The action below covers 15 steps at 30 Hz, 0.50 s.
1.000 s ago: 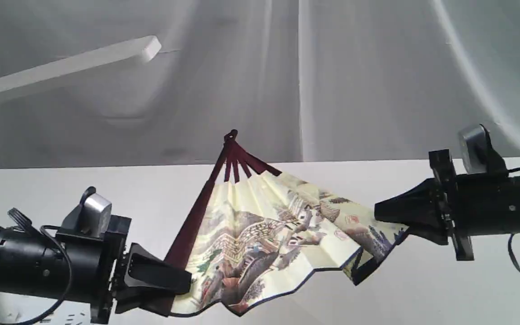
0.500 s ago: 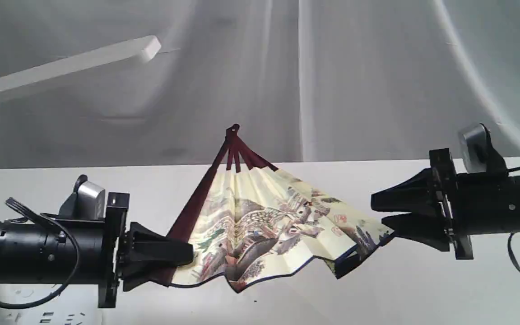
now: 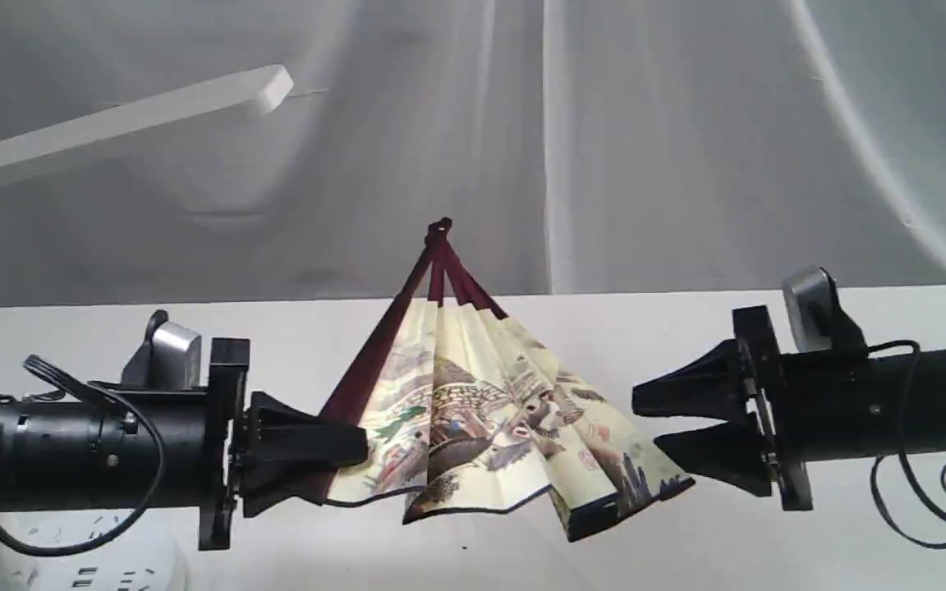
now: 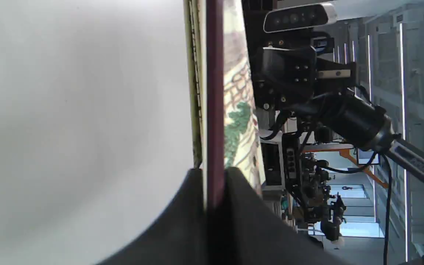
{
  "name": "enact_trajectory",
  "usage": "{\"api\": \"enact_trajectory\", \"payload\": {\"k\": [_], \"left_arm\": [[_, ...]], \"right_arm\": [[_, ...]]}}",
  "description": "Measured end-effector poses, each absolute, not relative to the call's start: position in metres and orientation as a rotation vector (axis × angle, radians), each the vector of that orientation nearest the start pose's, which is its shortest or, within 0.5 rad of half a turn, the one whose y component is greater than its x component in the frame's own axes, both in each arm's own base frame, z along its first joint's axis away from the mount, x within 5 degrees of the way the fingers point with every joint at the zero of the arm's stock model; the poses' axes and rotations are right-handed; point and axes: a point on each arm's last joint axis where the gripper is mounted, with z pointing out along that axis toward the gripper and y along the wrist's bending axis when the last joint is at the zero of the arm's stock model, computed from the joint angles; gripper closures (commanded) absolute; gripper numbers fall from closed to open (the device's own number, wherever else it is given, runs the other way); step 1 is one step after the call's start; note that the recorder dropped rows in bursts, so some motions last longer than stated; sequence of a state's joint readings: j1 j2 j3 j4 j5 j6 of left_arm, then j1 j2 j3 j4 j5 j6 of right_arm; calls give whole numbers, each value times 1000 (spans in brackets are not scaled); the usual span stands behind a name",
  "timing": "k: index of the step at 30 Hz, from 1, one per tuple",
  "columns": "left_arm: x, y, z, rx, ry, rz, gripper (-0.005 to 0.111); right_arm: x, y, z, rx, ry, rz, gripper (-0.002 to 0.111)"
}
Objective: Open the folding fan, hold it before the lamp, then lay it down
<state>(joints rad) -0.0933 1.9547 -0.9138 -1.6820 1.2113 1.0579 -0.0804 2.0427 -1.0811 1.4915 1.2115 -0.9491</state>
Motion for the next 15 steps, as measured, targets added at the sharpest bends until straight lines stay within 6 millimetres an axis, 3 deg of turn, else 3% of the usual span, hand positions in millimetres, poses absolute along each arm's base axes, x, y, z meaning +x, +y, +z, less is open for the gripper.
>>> {"api": "enact_trajectory", "payload": {"k": [15], "left_arm": [[323, -115, 169, -112, 2259, -1809, 107]], "right_arm": [[351, 58, 137, -55, 2501, 1605, 59]]}}
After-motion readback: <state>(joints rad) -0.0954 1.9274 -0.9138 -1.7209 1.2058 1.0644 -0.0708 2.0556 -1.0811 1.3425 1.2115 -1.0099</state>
